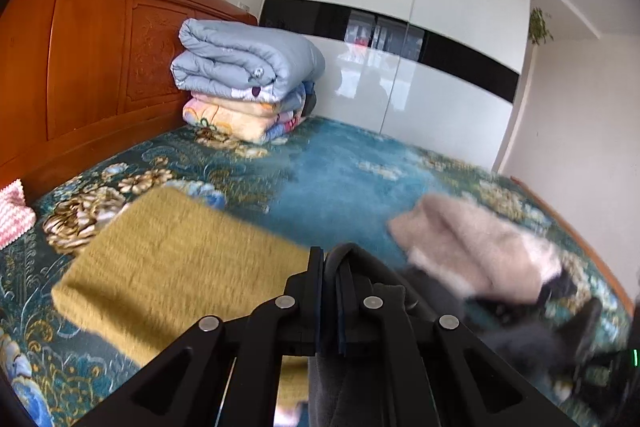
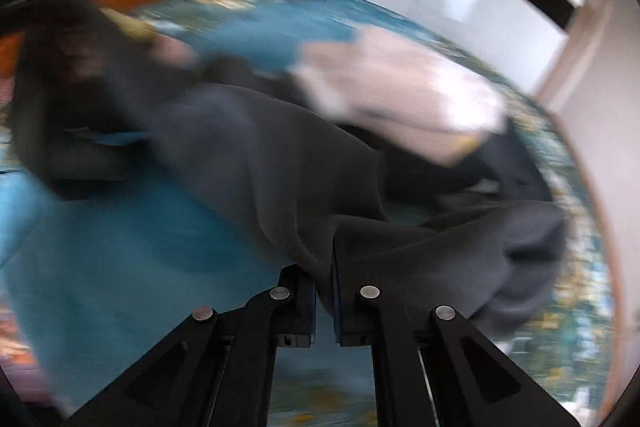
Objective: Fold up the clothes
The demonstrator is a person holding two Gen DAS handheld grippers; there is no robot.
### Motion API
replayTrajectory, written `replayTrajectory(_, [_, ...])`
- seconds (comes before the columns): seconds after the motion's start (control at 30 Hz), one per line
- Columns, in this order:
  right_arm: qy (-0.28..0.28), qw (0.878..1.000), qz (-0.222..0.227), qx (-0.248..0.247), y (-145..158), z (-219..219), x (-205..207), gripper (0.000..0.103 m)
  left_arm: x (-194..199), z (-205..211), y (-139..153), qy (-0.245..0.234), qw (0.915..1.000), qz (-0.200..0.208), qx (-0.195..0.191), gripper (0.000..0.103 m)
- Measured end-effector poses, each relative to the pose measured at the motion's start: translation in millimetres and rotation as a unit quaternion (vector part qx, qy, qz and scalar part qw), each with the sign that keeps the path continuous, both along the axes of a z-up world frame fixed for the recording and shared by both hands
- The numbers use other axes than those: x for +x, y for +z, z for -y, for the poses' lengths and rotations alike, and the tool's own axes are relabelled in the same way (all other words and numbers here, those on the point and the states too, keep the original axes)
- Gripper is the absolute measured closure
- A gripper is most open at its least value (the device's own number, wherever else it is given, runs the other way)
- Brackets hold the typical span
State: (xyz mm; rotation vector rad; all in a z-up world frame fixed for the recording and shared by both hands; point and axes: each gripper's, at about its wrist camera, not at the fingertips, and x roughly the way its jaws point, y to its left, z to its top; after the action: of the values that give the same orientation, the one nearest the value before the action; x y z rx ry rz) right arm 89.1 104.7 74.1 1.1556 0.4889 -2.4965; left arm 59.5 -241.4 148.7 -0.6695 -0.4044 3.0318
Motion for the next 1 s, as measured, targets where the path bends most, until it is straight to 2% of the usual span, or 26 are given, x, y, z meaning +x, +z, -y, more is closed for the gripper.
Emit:
replayTrajectory(0.07, [0.049,0.997,0.013,-0.061,9.4,21.3,20.3,0.097,-8.4,-3.1,21.6,-0.002,0.9998,-0.018,-0.001,0.098])
replayTrajectory(0.17, [0.117,0.981,0.024,-0.153,24.8,51.1,44.5,0.097,-11.4,-13.3,65.7,-0.004,0.9977,-0.065,-0.021,0.098])
replayTrajectory(0.23, [0.16,0.964,0.028,-0.211,35.4,70.7,59.3,0.097,-8.2,-18.2,95.2,-0.01,0.9951,-0.096,-0.022,0.098])
replayTrajectory(0.3, [0.201,0.942,0.032,-0.268,46.0,89.1,73.5,0.097,-4.6,-21.3,122.7,-0.018,0.9925,-0.12,-0.013,0.098])
replayTrajectory(0.4, [0.243,0.909,0.03,-0.337,63.0,84.5,82.2,0.097,1.1,-33.5,152.5,-0.044,0.9882,-0.147,-0.01,0.098])
replayTrajectory(0.47, [0.239,0.897,0.039,-0.371,61.6,68.9,81.9,0.097,1.4,-54.2,161.1,-0.075,0.9856,-0.15,-0.019,0.098])
replayTrajectory(0.6, [0.179,0.908,0.042,-0.376,38.5,29.9,80.7,0.098,-4.5,-111.4,154.6,-0.16,0.9777,-0.131,-0.036,0.098])
replayTrajectory(0.67, [0.131,0.913,0.05,-0.382,21.8,2.7,79.5,0.098,-9.1,-149.8,137.6,-0.205,0.9717,-0.107,-0.046,0.098])
replayTrajectory(0.73, [0.082,0.918,0.055,-0.383,6.1,-25.0,80.2,0.097,-14.0,-192.8,112.7,-0.254,0.9627,-0.076,-0.056,0.098])
replayTrajectory(0.87, [-0.024,0.926,0.052,-0.374,-16.9,-82.5,90.5,0.094,-10.2,-267.5,66.1,-0.32,0.9444,-0.023,-0.069,0.098])
replayTrajectory(1.0, [-0.107,0.92,0.042,-0.374,-29.9,-127.5,101.5,0.094,-6.2,-336.7,19.2,-0.376,0.9224,0.033,-0.082,0.098])
